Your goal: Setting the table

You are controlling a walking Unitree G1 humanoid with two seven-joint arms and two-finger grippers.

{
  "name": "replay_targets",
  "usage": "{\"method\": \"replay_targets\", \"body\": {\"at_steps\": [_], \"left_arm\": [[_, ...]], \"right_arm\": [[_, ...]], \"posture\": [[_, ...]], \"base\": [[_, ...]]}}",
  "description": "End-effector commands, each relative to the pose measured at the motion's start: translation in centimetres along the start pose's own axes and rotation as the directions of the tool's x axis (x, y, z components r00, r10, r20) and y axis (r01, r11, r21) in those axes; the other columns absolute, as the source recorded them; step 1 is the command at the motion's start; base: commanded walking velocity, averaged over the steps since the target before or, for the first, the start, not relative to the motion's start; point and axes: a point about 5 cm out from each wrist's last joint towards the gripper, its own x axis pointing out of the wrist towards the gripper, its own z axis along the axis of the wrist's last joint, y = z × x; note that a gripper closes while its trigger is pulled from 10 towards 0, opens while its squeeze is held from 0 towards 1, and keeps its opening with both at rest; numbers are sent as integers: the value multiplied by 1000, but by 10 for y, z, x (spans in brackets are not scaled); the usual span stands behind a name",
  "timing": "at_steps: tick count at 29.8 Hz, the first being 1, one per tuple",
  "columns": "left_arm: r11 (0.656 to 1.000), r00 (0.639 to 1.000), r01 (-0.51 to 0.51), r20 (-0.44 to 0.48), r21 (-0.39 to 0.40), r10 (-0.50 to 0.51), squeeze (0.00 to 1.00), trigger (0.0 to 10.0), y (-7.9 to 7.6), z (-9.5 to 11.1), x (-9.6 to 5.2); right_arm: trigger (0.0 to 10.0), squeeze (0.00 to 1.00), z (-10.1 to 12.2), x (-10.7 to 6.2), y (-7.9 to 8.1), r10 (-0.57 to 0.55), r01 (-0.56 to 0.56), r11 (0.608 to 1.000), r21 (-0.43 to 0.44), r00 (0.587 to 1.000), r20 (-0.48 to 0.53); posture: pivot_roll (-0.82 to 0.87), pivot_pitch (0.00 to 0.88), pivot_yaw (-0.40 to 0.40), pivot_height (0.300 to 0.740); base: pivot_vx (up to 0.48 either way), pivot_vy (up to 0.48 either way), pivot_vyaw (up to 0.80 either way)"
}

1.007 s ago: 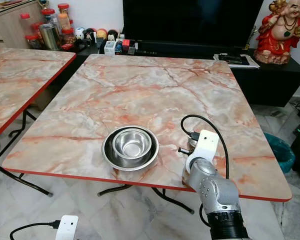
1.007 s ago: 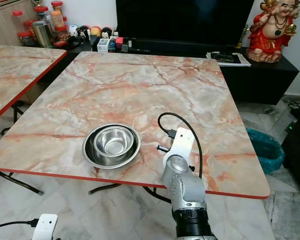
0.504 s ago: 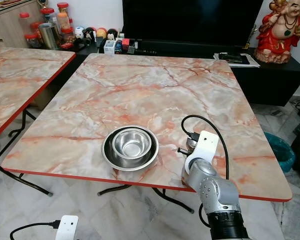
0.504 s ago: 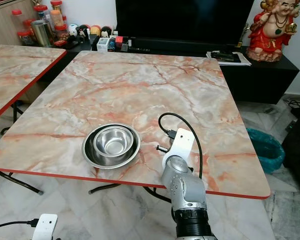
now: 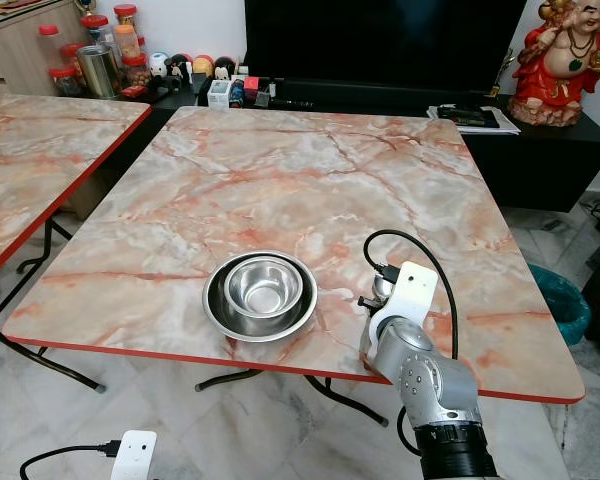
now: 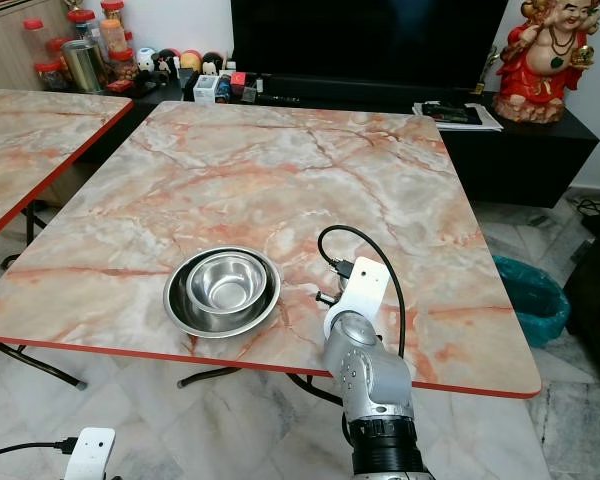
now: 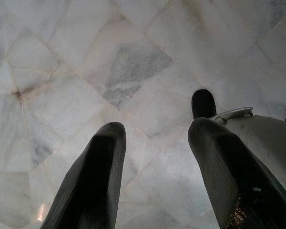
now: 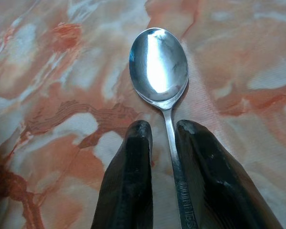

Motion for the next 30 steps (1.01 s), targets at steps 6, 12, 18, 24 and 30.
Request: {"method": "replay_targets", "body": {"at_steps": [6,12,18,24,30], "left_arm": [[1000,1000,-10,0,3,10,0,10000,0,1,0],[1000,1000,-9,11,-8,9,0,10000,0,2,0],[1000,999,-18,29,-21,19,0,10000,1,3,0],[1000,999,-18,29,-21,19,0,10000,1,3,0],[1000,999,-22,40,-11,23,0,10000,2,4,0]], "right_arm": [[10000,0,34,-23,32,176,-169,984,-51,961,212],[10000,0,73,-37,19,215,-178,976,-128,887,409],[10000,0,114,-38,-44,102,-9,988,-154,787,609],[10000,0,114,-38,-44,102,-9,988,-154,787,609],[10000,0,121,-43,-179,-238,388,917,-90,714,658]], "posture": [[-13,16,-28,740],[-19,10,-25,740],[-22,5,-23,740],[-22,5,-23,740],[-31,0,-17,740]], "base": [[0,0,0],[0,0,0],[0,0,0],[0,0,0],[0,0,0]]}}
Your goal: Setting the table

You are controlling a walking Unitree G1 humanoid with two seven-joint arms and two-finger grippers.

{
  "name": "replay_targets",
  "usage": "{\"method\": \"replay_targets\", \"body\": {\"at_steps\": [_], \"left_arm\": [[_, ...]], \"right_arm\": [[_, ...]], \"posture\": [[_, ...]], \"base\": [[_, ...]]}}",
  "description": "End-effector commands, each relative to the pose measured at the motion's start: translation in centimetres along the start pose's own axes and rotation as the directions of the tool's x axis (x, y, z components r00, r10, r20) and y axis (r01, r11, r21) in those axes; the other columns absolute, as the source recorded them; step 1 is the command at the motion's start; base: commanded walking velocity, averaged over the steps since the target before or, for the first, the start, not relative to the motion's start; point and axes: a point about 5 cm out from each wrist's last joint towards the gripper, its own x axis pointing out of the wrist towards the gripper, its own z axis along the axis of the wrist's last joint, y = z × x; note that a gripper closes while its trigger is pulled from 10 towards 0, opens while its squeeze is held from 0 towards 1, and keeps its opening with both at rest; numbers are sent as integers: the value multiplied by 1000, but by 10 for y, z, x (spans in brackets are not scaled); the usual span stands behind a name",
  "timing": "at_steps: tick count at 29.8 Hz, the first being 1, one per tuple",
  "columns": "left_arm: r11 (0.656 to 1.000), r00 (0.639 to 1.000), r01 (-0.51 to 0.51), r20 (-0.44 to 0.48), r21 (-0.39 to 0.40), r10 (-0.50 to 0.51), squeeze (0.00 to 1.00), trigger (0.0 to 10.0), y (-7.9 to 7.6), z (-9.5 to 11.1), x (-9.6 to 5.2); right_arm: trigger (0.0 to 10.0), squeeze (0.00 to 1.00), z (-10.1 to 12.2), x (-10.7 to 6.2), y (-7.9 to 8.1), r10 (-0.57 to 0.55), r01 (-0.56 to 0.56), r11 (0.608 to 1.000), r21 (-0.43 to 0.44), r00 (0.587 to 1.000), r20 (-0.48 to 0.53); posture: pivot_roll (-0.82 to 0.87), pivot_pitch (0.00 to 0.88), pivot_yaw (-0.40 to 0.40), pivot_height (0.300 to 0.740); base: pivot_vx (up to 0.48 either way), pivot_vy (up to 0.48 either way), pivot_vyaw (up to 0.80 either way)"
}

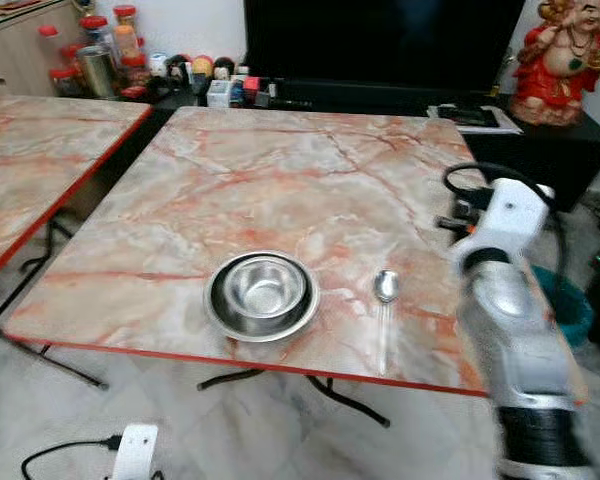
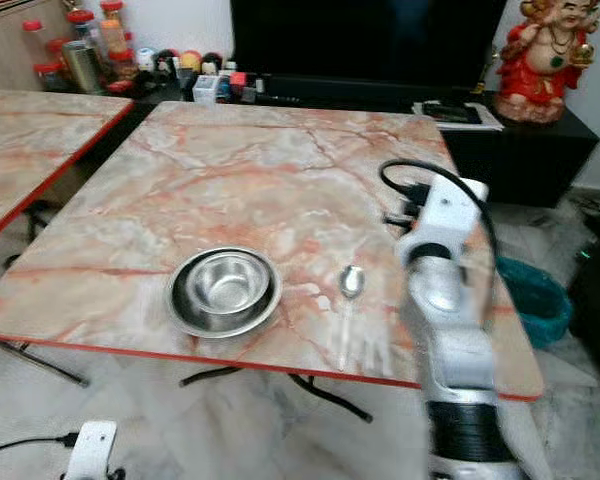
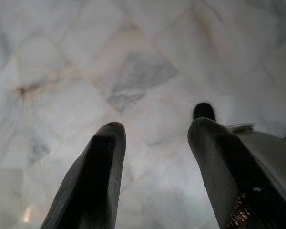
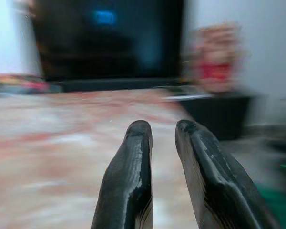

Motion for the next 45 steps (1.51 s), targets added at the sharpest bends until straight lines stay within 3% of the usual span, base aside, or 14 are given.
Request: {"method": "replay_targets", "body": {"at_steps": [1,5,9,10,11,13,15,19,27,30,31,34,41,45], "left_arm": [[1000,1000,-6,-16,14,7,0,10000,3,-5,-1],[1000,1000,-4,-15,15,5,0,10000,2,-5,-1],[1000,1000,-4,-15,15,5,0,10000,2,-5,-1],[1000,1000,-6,-14,11,6,0,10000,2,-6,-1],[1000,1000,-6,-14,11,6,0,10000,2,-6,-1],[1000,1000,-8,-15,10,8,0,10000,2,-6,-1],[1000,1000,-8,-16,9,8,0,10000,2,-6,-1],[1000,1000,-9,-19,-1,9,0,10000,1,-7,-1],[1000,1000,-3,-24,5,3,0,10000,1,-7,-1],[1000,1000,0,-26,5,0,0,10000,1,-7,-1],[1000,1000,3,-29,8,-3,0,10000,1,-8,-1],[1000,999,5,-32,5,-5,0,10000,0,-8,-1],[999,999,3,-36,-32,-4,0,10000,-1,-10,-1],[999,999,1,-38,-34,-3,0,10000,0,-11,-1]], "right_arm": [[10000,0,-20,-2,-41,-153,151,988,-33,987,-41],[10000,0,-50,-11,-71,-305,294,950,-106,946,-111],[10000,0,-56,-13,-77,-334,320,940,-118,935,-120],[10000,0,-94,-30,-101,-453,407,888,-216,857,-245],[10000,0,-94,-30,-101,-453,407,888,-216,857,-245],[10000,0,-131,-51,-118,-542,471,840,-271,755,-369],[10000,0,-138,-56,-119,-557,480,830,-285,737,-383],[10000,0,-182,-90,-116,-585,446,811,-378,619,-524],[10000,0,-216,-117,-105,-555,346,832,-434,540,-633],[10000,0,-227,-125,-94,-481,288,877,-385,527,-701],[10000,0,-237,-130,-77,-348,222,937,-269,534,-770],[10000,0,-244,-133,-52,-151,103,988,-111,586,-796],[10000,0,-259,-163,-50,-92,110,993,-38,533,-841],[10000,0,-260,-166,-46,-34,94,995,22,555,-831]], "posture": [[-31,0,-17,740],[-30,0,-18,740],[-30,0,-18,740],[-22,0,-22,740],[-22,0,-22,740],[-22,0,-22,740],[-22,0,-22,740],[-18,0,-29,740],[-20,0,-28,740],[-20,0,-28,740],[-22,1,-31,740],[-20,1,-35,740],[1,10,-42,740],[-8,15,-38,740]], "base": [[0,0,0],[0,0,0],[0,0,0],[0,0,0],[0,0,0],[0,0,0],[0,0,0],[0,0,0],[0,0,0],[0,0,0],[0,0,0],[0,0,0],[0,0,0],[0,0,0]]}}
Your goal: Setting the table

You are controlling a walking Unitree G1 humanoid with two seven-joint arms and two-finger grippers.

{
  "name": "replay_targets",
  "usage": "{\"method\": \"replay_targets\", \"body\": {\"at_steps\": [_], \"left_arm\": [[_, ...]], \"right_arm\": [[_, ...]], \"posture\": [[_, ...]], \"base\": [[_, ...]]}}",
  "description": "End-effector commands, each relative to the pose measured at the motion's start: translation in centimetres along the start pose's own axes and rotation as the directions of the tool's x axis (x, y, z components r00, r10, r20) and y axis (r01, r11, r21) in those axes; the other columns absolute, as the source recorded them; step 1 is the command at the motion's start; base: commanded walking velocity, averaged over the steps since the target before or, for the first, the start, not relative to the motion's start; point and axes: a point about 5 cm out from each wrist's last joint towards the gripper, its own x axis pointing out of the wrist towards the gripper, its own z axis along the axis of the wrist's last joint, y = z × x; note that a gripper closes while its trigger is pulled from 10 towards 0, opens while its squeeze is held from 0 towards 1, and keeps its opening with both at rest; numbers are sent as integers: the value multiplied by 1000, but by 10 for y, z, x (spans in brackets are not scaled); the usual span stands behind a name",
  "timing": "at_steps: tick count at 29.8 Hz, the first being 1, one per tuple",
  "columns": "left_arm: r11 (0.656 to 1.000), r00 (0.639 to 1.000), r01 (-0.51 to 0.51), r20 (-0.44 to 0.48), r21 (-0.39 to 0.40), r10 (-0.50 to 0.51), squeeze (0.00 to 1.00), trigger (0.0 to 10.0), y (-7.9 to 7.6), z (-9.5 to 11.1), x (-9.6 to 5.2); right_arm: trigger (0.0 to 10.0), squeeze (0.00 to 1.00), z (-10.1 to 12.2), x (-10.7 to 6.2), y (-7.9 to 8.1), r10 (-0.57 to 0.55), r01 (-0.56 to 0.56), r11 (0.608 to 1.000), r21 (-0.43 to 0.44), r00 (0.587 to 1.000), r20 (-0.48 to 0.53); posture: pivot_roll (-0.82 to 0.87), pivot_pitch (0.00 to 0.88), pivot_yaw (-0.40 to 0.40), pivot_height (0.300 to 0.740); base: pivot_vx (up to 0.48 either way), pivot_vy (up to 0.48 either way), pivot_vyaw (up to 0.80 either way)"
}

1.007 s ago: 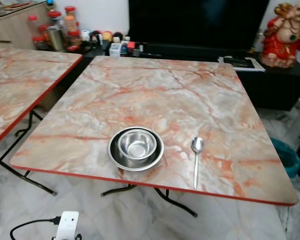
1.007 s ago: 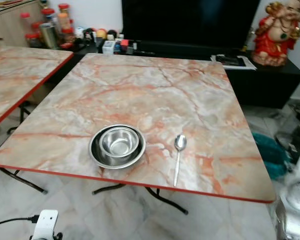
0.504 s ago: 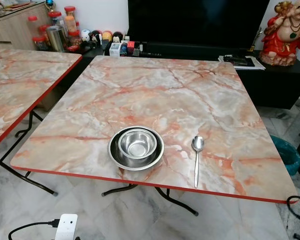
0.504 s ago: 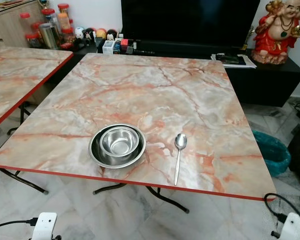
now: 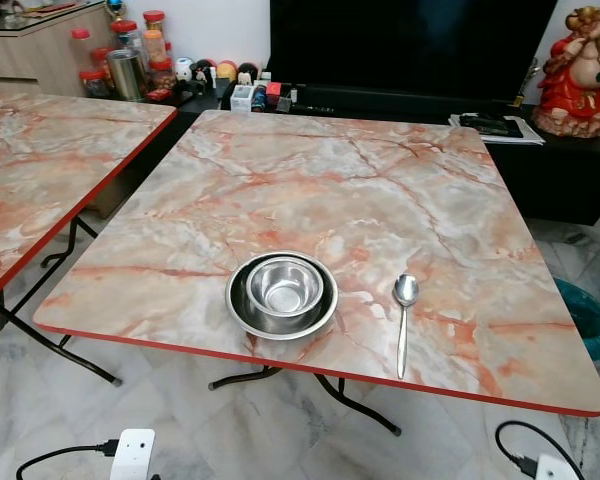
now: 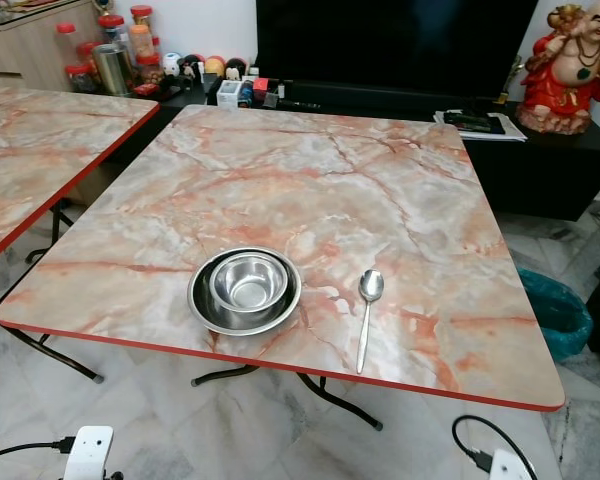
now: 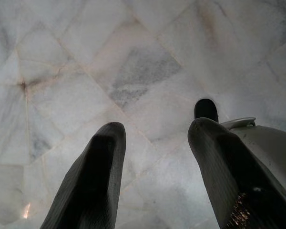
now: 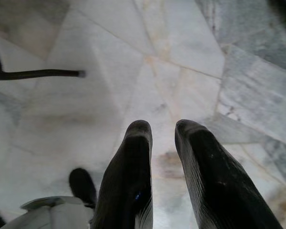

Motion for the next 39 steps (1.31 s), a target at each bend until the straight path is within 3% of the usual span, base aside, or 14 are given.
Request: {"method": "replay_targets", "body": {"at_steps": [1,17,21,39], "left_arm": [[1000,1000,3,-17,-13,-3,0,10000,-1,-3,0],[1000,1000,1,-16,-6,-2,0,10000,1,-4,0],[1000,1000,-1,-16,0,1,0,10000,2,-4,-1],[1000,1000,-10,-13,18,10,0,10000,6,-4,-1]], "right_arm": [[10000,0,0,0,2,17,-17,1000,18,1000,19],[10000,0,-12,-3,8,41,-42,998,41,999,31],[10000,0,9,1,0,35,-37,998,45,998,46],[10000,0,11,2,3,37,-41,996,75,998,56]], "posture": [[-8,15,-37,740],[2,16,-33,740],[6,12,-30,740],[14,8,-7,740]], "base": [[0,0,0],[0,272,-146],[0,253,0],[0,251,-152]]}}
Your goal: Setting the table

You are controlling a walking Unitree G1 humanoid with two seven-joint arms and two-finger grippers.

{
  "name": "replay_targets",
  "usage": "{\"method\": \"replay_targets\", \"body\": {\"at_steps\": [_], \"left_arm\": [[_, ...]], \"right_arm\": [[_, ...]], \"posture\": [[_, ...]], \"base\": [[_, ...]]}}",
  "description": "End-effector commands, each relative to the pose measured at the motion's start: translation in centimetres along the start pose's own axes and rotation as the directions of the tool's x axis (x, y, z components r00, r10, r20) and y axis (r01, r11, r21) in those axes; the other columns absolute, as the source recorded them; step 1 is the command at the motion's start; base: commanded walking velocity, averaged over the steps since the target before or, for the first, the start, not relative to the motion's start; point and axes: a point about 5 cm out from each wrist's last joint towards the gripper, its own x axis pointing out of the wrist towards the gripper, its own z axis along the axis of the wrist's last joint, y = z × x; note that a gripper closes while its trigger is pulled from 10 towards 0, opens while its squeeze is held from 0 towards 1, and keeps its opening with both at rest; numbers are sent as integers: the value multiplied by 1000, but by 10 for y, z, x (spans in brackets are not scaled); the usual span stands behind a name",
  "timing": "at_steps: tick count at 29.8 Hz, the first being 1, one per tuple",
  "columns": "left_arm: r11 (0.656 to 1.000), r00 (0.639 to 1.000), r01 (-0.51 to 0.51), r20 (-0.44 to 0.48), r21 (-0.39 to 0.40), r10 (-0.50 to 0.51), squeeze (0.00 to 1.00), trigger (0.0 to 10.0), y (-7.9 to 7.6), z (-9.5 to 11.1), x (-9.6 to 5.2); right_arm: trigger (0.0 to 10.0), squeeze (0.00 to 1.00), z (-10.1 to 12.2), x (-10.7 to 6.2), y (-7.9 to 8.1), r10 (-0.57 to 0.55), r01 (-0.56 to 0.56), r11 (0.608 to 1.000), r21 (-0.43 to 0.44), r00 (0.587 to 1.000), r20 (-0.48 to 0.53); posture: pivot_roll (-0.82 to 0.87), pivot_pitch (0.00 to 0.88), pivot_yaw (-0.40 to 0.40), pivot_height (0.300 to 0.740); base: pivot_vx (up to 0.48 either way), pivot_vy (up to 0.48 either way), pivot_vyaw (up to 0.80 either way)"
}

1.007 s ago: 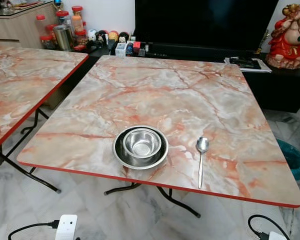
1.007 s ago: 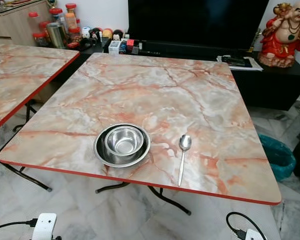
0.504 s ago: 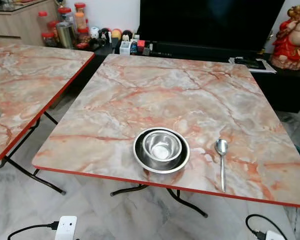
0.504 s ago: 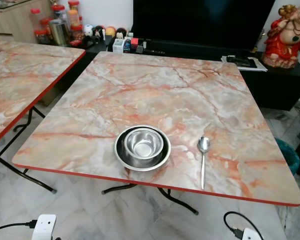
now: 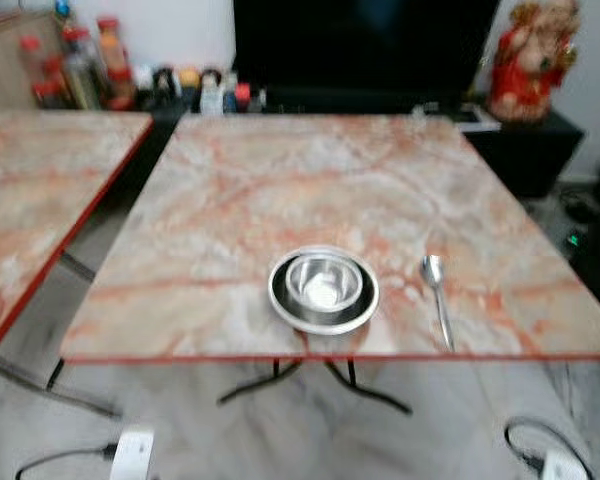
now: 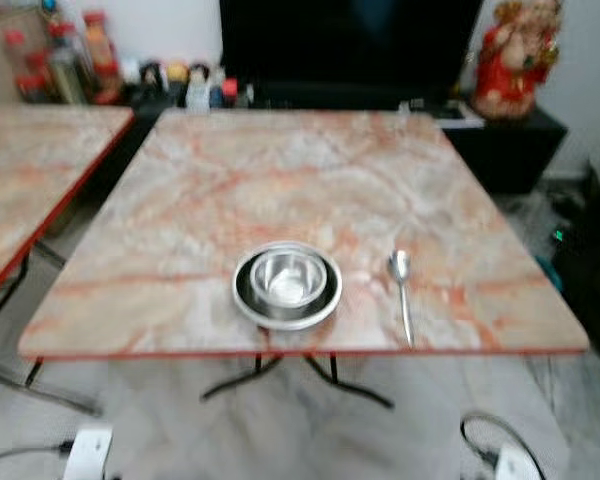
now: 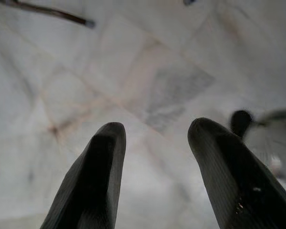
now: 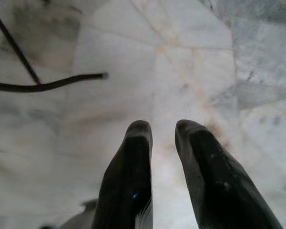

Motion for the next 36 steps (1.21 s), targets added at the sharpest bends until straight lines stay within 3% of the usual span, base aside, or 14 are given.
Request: {"method": "replay_targets", "body": {"at_steps": [1,36], "left_arm": [[1000,1000,19,16,4,-19,0,10000,-6,7,1],[1000,1000,8,18,7,-8,0,10000,-2,8,1]], "right_arm": [[10000,0,0,-1,-12,-34,34,999,11,999,0],[10000,0,-3,-1,-7,-12,12,1000,11,1000,1]], "posture": [[14,10,-4,740],[31,20,7,740]], "base": [[0,251,0],[0,253,0]]}}
